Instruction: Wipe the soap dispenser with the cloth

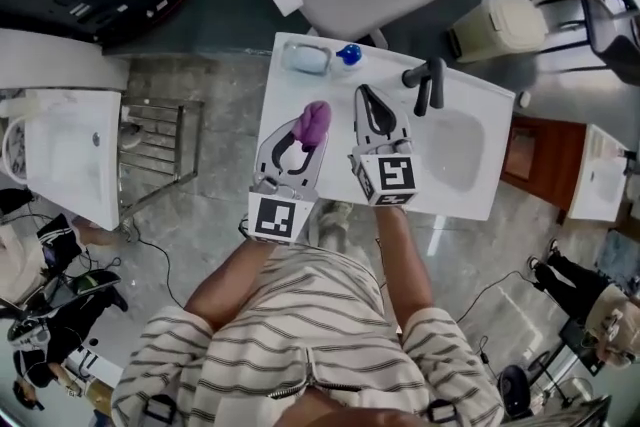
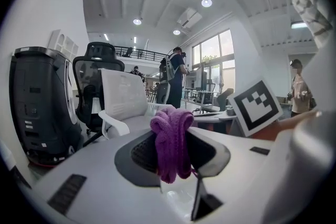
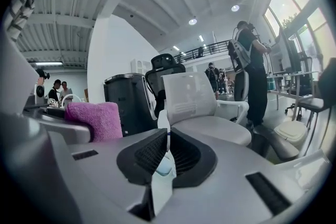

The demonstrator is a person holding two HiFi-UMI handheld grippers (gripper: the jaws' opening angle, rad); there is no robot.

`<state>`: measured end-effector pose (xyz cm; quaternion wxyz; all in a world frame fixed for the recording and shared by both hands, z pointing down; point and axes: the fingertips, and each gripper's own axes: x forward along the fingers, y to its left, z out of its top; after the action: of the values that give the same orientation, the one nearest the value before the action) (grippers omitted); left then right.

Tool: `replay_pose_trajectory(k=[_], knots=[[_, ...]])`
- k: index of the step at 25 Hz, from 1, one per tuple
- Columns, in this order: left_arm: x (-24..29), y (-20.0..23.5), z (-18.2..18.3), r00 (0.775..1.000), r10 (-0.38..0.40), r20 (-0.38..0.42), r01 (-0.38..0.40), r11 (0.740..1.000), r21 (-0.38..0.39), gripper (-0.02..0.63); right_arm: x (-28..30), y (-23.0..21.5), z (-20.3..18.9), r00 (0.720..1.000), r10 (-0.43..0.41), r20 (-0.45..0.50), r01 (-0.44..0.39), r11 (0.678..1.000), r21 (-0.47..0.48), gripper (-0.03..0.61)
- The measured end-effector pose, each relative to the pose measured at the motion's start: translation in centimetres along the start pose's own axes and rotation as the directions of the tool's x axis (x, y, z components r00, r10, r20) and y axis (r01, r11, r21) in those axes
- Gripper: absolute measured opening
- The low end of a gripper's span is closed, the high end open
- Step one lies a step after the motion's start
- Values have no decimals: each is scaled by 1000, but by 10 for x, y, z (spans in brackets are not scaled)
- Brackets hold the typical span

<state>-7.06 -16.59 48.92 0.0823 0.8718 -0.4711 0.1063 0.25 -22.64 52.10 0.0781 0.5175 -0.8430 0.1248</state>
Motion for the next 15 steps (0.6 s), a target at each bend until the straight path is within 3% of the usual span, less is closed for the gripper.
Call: replay_pose_trajectory(k=[15], knots=[[18,24,-18,999,44,-17,-45,997,-63,129,58,-19,-38,999,11,-40,-14,997,-77,127]])
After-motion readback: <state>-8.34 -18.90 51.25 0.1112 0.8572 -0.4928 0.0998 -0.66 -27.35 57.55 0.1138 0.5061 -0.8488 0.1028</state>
